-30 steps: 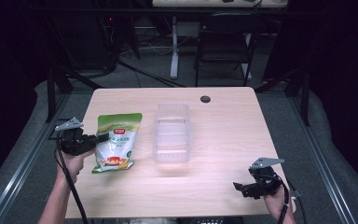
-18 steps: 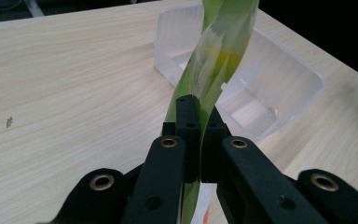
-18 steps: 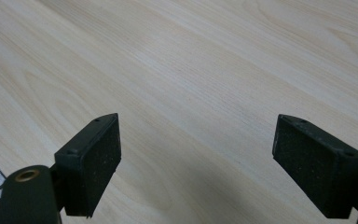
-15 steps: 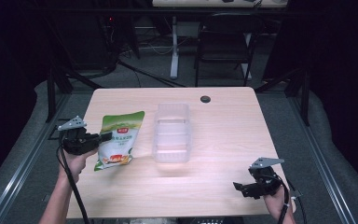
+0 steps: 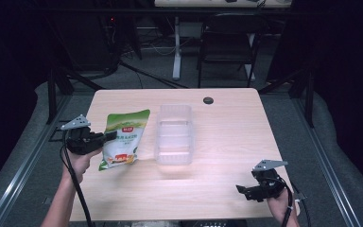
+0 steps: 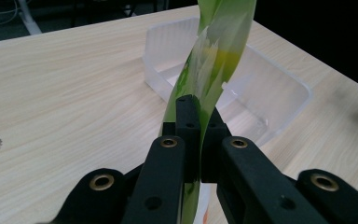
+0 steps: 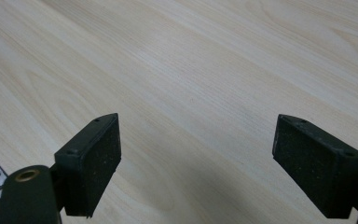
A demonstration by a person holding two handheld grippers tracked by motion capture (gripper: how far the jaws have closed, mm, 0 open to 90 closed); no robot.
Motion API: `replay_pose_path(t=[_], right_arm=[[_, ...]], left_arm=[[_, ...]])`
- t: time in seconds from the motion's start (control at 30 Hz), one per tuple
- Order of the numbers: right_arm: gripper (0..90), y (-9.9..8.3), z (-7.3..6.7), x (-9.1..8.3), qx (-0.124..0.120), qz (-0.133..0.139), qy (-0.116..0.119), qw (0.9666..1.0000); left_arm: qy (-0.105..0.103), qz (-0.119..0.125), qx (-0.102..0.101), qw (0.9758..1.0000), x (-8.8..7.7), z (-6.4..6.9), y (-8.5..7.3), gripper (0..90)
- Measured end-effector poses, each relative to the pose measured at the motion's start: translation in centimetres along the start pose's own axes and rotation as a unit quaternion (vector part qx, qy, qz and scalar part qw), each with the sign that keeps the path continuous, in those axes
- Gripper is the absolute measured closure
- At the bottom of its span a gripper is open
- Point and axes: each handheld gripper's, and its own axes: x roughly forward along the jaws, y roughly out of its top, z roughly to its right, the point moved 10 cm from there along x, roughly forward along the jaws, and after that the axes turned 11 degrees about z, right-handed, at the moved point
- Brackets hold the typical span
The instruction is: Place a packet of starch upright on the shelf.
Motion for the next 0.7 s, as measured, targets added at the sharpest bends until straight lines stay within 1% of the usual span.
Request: replay_pose_path(t=[0.13,0.17,0.27,0.43,0.53,0.57,0.67,0.7], right_arm=[[14.9,0.1,0.0,0.0,-0.002,0.002,0.0,1.0],[14.9,0.1,0.0,0.0,-0.002,0.002,0.001,1.0],[14.8,0.0,0.0,0.0,-0.003,-0.004,0.004,1.0],[14.9,0.0,0.1,0.0,0.0,0.0,0.0,1.0],[14.9,0.1,0.1,0.0,0.0,0.003,0.0,1.0],[14.9,0.0,0.1,0.0,-0.001,0.001,0.001,1.0],[14.9,0.0,0.1,0.0,0.0,0.001,0.001,1.0],[14.9,0.0,0.1,0.0,0.0,0.001,0.0,1.0]], left_arm=[[-0.001,0.007,0.003,1.0,0.1,0.2,0.7,89.6],[-0.004,0.008,0.005,1.0,0.1,0.3,0.8,89.6],[-0.006,0.013,0.006,0.9999,0.2,0.5,1.2,89.6],[-0.011,0.019,0.008,0.9997,0.2,0.7,1.7,89.6],[-0.013,0.021,0.009,0.9996,0.4,0.9,2.0,89.6],[-0.014,0.02,0.013,0.9996,0.4,1.0,2.1,89.6],[-0.015,0.022,0.012,0.9996,0.6,1.2,2.3,89.6],[-0.019,0.02,0.014,0.9995,0.7,1.2,2.3,89.6]])
